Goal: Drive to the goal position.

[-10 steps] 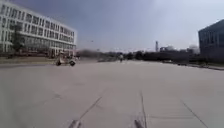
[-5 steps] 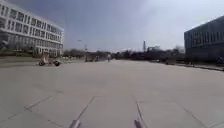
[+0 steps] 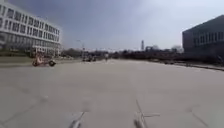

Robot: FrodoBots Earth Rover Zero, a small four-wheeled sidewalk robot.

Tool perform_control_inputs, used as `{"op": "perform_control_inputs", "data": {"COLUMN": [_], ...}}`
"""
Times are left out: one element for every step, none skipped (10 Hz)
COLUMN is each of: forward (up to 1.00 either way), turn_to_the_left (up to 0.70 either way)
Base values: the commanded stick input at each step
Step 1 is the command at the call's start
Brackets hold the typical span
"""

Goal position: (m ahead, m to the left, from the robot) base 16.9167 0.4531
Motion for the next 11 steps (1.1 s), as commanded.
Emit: {"op": "perform_control_inputs", "data": {"forward": [0.85, 0.85, 0.85, 0.85, 0.85, 0.85, 0.85, 0.85, 0.85, 0.85, 0.85], "turn_to_the_left": [0.01, 0.01, -0.02, -0.19, -0.11, 0.01, 0.01, 0.01, 0.01, 0.01, 0.01]}}
